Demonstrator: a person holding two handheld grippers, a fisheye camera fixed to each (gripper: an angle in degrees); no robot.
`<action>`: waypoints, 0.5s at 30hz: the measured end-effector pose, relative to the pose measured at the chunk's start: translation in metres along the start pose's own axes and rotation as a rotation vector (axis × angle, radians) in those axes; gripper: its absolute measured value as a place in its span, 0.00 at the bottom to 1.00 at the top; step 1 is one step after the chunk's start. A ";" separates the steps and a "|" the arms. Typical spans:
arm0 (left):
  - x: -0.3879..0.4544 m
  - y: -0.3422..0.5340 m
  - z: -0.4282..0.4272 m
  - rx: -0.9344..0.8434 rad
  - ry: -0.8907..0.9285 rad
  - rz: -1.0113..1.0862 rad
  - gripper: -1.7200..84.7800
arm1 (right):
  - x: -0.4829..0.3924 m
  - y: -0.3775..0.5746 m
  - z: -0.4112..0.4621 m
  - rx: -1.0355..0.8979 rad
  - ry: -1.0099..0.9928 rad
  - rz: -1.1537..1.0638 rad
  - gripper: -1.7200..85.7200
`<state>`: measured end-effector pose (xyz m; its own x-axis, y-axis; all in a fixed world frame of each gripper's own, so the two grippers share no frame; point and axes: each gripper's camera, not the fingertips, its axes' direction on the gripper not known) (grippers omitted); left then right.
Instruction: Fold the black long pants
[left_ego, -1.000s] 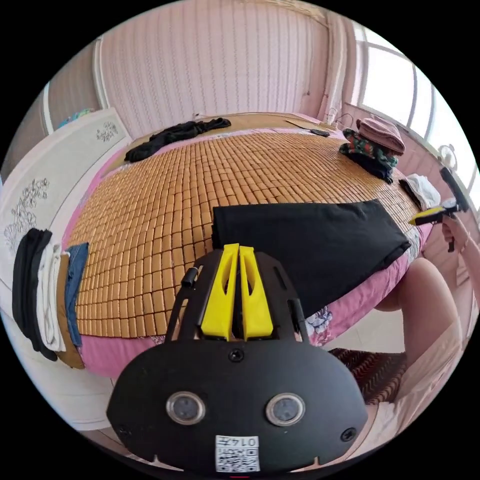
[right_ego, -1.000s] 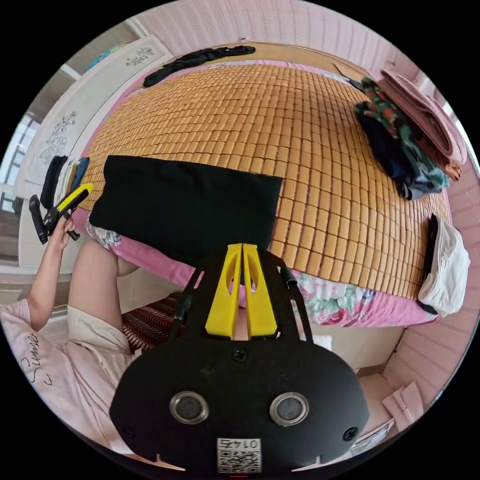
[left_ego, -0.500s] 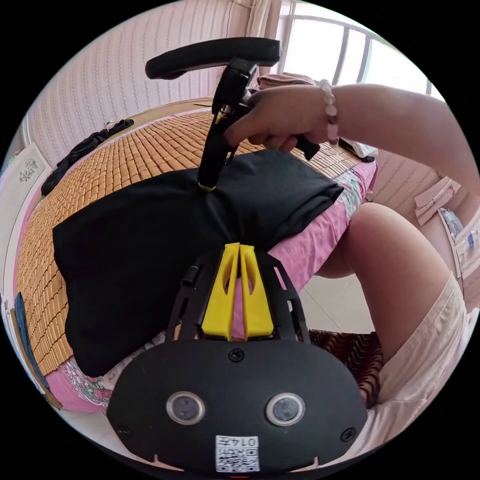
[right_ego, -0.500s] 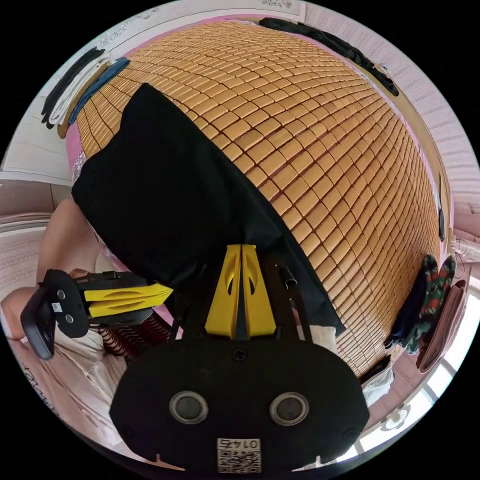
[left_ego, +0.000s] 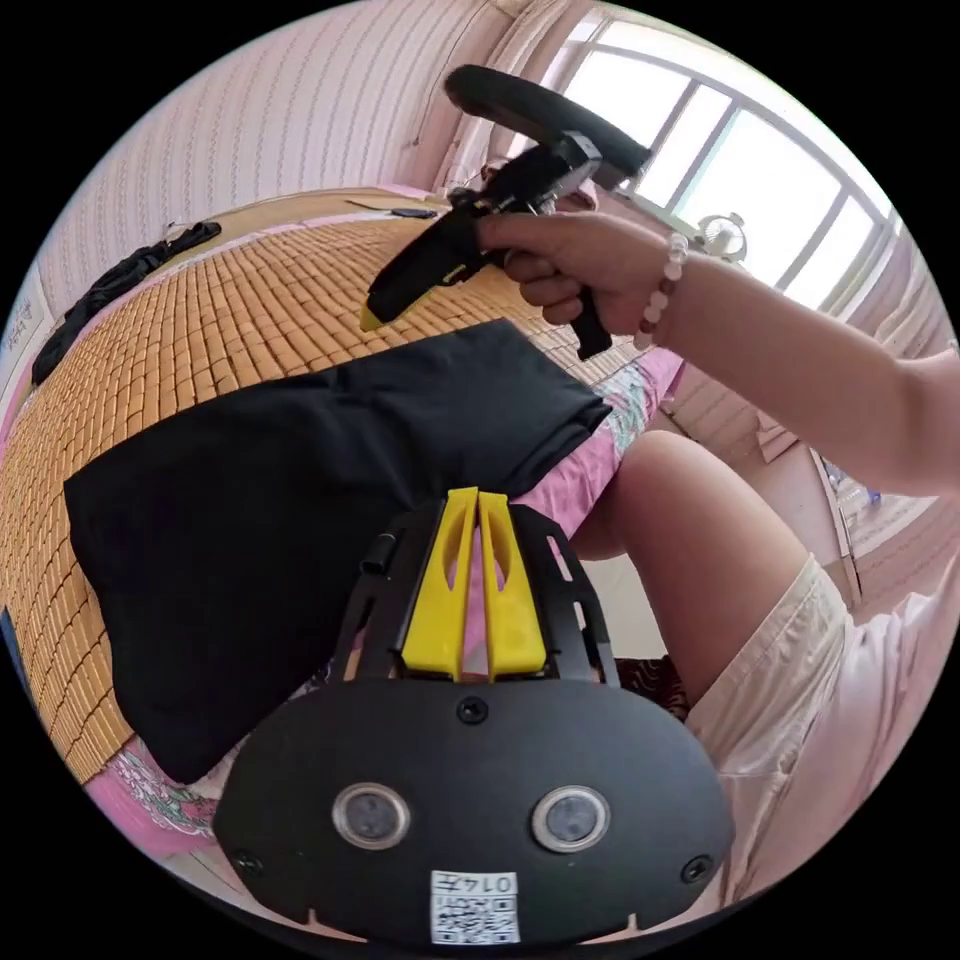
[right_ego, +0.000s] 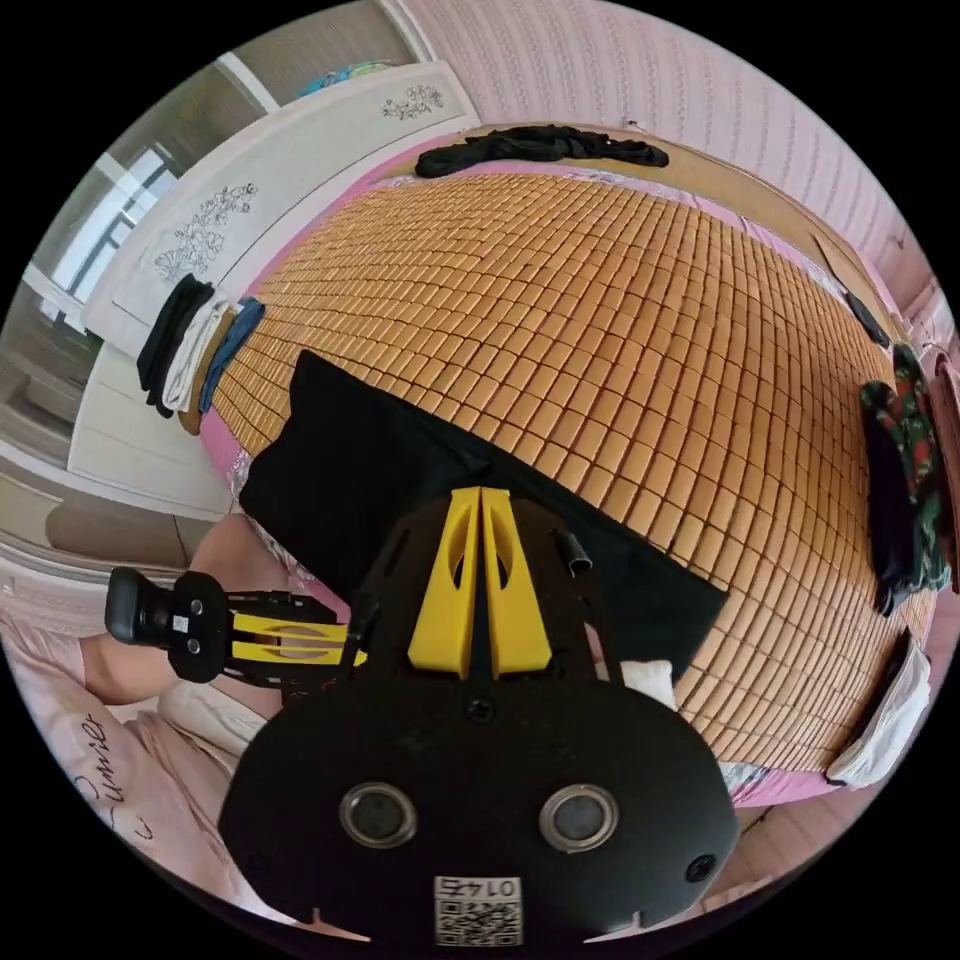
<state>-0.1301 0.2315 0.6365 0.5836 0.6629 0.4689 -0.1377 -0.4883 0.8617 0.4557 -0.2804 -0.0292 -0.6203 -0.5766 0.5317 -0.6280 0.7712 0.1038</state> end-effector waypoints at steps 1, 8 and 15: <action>0.006 -0.002 -0.002 0.032 0.000 0.020 0.04 | 0.020 0.024 -0.020 0.043 -0.023 0.071 0.02; 0.081 -0.031 0.032 0.097 0.055 0.233 0.17 | 0.119 0.177 -0.058 -0.038 0.090 0.453 0.14; 0.124 -0.057 0.079 0.025 -0.005 0.330 0.17 | 0.164 0.220 -0.040 -0.065 -0.225 0.525 0.06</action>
<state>0.0137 0.2971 0.6300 0.5144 0.4639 0.7213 -0.3005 -0.6903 0.6582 0.2345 -0.1945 0.1139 -0.9303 -0.1495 0.3349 -0.1831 0.9805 -0.0710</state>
